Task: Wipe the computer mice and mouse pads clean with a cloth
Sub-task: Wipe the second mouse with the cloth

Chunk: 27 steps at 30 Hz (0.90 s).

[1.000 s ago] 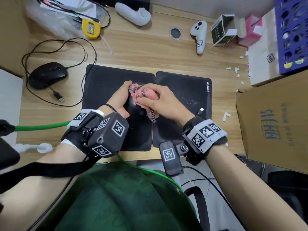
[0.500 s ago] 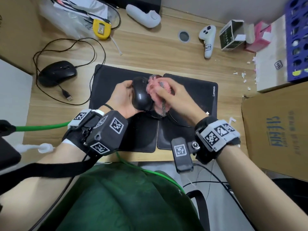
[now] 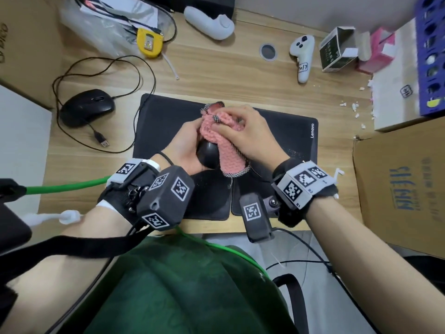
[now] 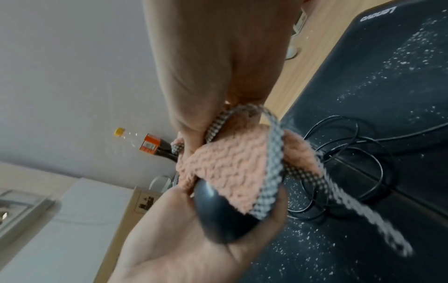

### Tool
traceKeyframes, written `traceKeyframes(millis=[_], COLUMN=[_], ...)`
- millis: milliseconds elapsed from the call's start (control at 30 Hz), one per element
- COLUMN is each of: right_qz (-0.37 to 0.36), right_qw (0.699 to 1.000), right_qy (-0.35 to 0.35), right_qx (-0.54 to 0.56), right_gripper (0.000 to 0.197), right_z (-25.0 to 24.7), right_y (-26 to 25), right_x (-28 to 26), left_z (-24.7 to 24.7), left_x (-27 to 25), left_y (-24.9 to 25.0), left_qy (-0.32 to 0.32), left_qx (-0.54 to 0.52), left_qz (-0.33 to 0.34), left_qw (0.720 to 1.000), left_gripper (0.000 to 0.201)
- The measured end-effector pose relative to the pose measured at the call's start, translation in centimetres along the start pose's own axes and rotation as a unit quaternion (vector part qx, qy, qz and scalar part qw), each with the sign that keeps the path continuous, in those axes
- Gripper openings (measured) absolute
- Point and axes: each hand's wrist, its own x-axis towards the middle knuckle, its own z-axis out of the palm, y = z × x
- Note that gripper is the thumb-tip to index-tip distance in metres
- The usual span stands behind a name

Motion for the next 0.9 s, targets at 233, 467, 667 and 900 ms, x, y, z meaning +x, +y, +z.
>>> traceKeyframes(millis=[233,467,667,900], right_qz=[0.026,0.042,0.064,0.114], right_qw=[0.997,0.999,0.998,0.992], right_qy=[0.025,0.022,0.0,0.038], right_qx=[-0.067,0.015,-0.024,0.036], right_gripper=[0.028,0.028,0.018,0.018], right_z=[-1.1,-0.7,1.2,-1.4], right_y=[1.0,-1.4,-0.5,0.9], right_x=[2.2,2.5,1.7,2.1], left_z=[-1.7,-1.7,-2.6,-1.8], left_x=[-0.6,-0.5,-0.2,-0.4], left_y=[1.0,0.9,1.7,2.5], left_qy=[0.009,0.044,0.085,0.07], left_qx=[0.035,0.045,0.081,0.053], left_qz=[-0.004,0.026,0.044,0.071], left_qw=[0.999,0.998,0.992,0.994], left_gripper=[0.027,0.025,0.026,0.022])
